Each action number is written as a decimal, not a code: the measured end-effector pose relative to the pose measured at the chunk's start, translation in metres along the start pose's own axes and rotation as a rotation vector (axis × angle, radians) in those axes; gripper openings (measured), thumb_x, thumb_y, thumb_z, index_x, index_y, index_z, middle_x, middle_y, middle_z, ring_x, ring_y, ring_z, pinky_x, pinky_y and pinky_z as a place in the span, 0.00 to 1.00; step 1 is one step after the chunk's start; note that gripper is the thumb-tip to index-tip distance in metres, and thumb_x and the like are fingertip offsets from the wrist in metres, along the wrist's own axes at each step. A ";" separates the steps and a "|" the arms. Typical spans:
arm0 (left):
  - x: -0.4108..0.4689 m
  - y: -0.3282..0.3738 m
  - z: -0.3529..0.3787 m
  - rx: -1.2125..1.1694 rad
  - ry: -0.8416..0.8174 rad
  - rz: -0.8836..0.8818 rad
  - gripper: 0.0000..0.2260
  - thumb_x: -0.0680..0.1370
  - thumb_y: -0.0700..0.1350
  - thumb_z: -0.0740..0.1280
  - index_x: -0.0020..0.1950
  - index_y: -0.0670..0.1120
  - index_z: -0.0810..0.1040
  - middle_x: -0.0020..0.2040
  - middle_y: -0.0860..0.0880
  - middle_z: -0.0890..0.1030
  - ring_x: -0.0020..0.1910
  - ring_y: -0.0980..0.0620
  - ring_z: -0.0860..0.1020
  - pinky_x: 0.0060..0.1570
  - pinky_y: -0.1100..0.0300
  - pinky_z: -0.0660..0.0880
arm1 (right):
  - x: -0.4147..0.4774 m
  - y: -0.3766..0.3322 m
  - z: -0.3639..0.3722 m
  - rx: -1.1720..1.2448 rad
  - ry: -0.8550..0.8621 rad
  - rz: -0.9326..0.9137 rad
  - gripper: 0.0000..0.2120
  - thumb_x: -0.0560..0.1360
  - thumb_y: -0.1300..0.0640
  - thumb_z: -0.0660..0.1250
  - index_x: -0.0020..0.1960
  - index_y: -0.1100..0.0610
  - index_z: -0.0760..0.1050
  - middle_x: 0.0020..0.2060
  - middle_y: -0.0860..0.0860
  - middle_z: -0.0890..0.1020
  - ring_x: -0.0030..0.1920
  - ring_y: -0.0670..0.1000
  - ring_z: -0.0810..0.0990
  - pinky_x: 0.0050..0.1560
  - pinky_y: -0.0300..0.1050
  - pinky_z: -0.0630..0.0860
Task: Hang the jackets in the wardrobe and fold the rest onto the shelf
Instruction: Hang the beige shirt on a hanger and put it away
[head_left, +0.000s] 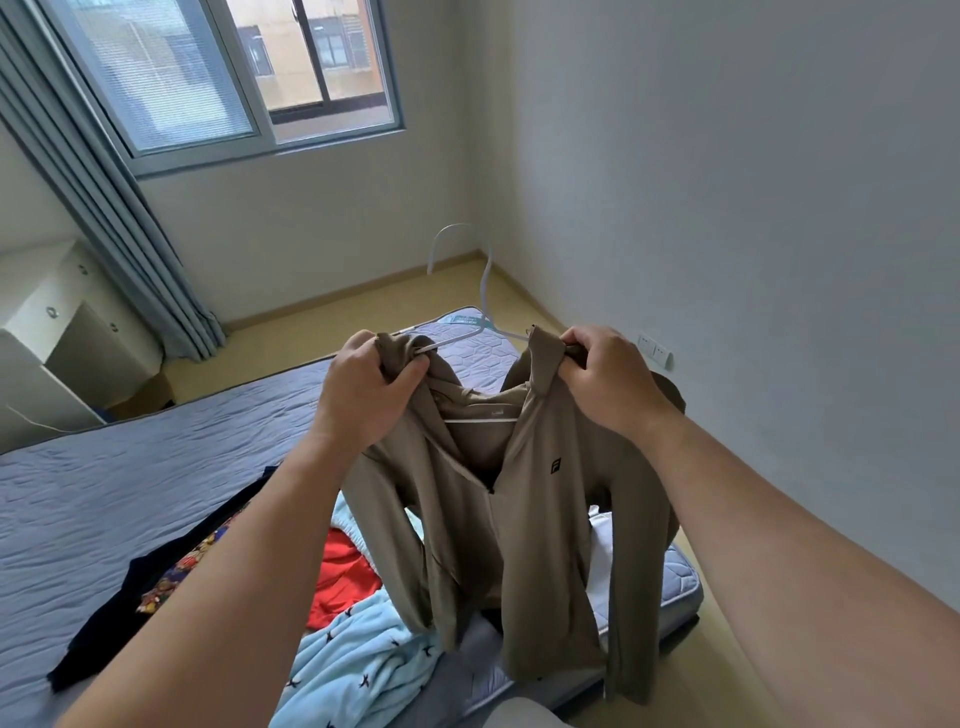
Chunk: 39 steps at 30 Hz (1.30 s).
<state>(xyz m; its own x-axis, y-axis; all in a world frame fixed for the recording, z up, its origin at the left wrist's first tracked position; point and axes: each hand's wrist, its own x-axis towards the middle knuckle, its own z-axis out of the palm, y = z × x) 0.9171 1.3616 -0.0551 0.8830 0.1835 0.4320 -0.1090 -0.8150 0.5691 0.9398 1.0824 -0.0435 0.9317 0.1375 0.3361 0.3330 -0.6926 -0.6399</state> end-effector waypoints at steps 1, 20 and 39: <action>0.000 0.001 0.002 -0.022 0.010 -0.021 0.13 0.73 0.53 0.74 0.48 0.45 0.79 0.46 0.49 0.79 0.47 0.48 0.77 0.50 0.57 0.72 | 0.000 -0.001 0.000 -0.005 0.006 -0.006 0.06 0.78 0.57 0.67 0.51 0.58 0.80 0.48 0.55 0.81 0.53 0.57 0.77 0.58 0.57 0.73; 0.004 0.053 0.029 0.381 0.011 0.042 0.10 0.83 0.52 0.58 0.51 0.50 0.78 0.48 0.45 0.83 0.46 0.40 0.79 0.41 0.54 0.63 | -0.002 -0.002 -0.013 0.271 -0.178 0.144 0.09 0.72 0.60 0.67 0.44 0.49 0.84 0.36 0.43 0.84 0.37 0.38 0.78 0.39 0.31 0.72; -0.008 0.041 0.040 0.348 -0.304 0.166 0.18 0.76 0.68 0.62 0.41 0.54 0.76 0.44 0.53 0.80 0.47 0.47 0.77 0.44 0.54 0.72 | 0.011 0.000 0.000 0.245 -0.333 0.584 0.12 0.82 0.55 0.62 0.41 0.59 0.75 0.42 0.58 0.78 0.45 0.57 0.77 0.47 0.50 0.74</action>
<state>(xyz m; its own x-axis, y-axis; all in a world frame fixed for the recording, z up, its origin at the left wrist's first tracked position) 0.9235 1.3043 -0.0631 0.9655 -0.0910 0.2441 -0.1464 -0.9646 0.2195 0.9500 1.0840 -0.0404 0.9494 0.0285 -0.3129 -0.2476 -0.5452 -0.8009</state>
